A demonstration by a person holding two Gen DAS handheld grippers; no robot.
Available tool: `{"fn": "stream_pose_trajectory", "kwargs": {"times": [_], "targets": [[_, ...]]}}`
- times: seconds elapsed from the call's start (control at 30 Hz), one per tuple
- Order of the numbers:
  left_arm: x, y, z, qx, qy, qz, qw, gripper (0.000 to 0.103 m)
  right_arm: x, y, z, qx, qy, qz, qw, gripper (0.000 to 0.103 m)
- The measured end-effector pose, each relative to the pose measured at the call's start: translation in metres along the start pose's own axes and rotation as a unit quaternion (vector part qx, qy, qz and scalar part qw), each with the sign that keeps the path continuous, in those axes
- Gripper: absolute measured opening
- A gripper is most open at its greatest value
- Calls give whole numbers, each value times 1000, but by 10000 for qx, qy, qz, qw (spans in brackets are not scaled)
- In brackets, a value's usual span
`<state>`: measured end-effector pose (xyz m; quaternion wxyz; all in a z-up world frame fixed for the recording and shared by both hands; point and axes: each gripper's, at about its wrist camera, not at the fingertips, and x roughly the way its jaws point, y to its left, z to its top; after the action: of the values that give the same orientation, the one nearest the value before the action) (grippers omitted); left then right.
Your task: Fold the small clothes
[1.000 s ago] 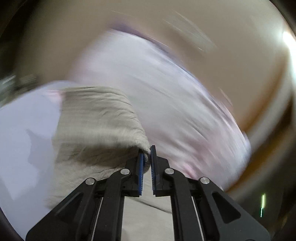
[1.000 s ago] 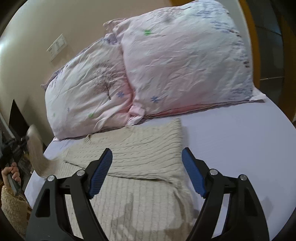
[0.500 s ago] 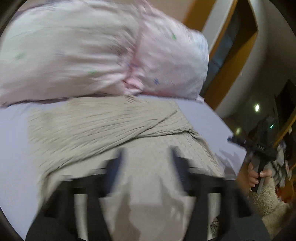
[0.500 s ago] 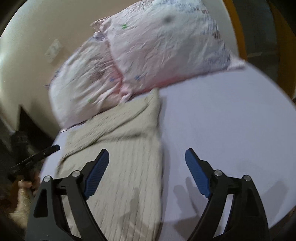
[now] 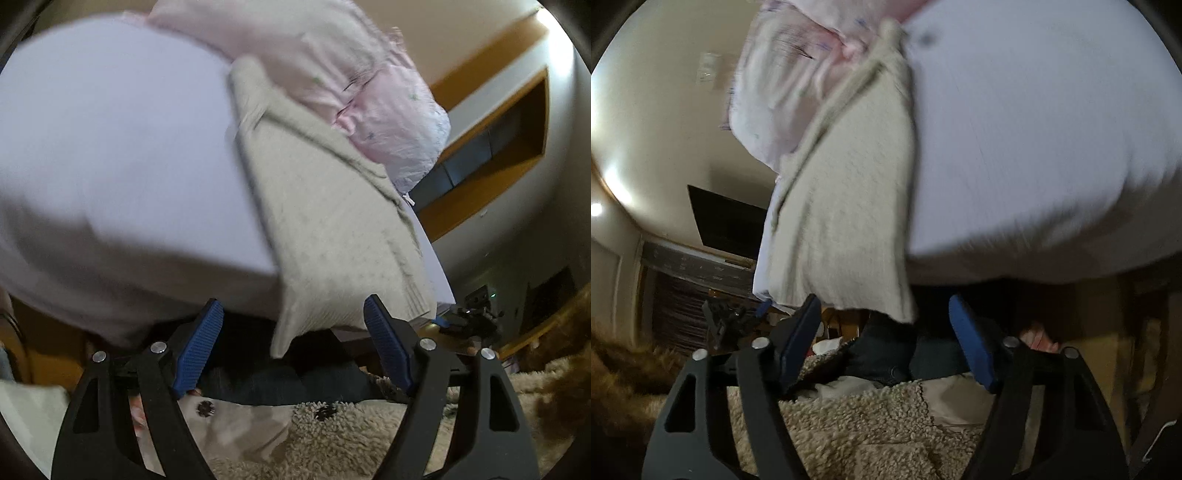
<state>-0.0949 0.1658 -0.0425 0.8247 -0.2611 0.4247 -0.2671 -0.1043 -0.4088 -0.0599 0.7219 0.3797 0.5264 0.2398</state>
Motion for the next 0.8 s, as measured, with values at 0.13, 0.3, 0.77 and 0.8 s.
{"fn": "stream_pose_trajectory", "kwargs": {"times": [0.13, 0.3, 0.77, 0.8], "targets": [[31, 12, -5, -358, 39, -389, 9986, 78, 21, -12, 2, 203, -55, 821, 9964, 49], [49, 12, -9, -667, 91, -939, 9933, 39, 40, -9, 1, 114, 92, 1103, 9938, 8], [16, -62, 186, 92, -1459, -739, 9865, 7, -30, 134, 145, -1837, -2151, 1140, 9524, 7], [24, -60, 204, 31, -1530, -574, 9866, 7, -21, 138, 169, -1701, -2316, 1021, 9524, 7]]}}
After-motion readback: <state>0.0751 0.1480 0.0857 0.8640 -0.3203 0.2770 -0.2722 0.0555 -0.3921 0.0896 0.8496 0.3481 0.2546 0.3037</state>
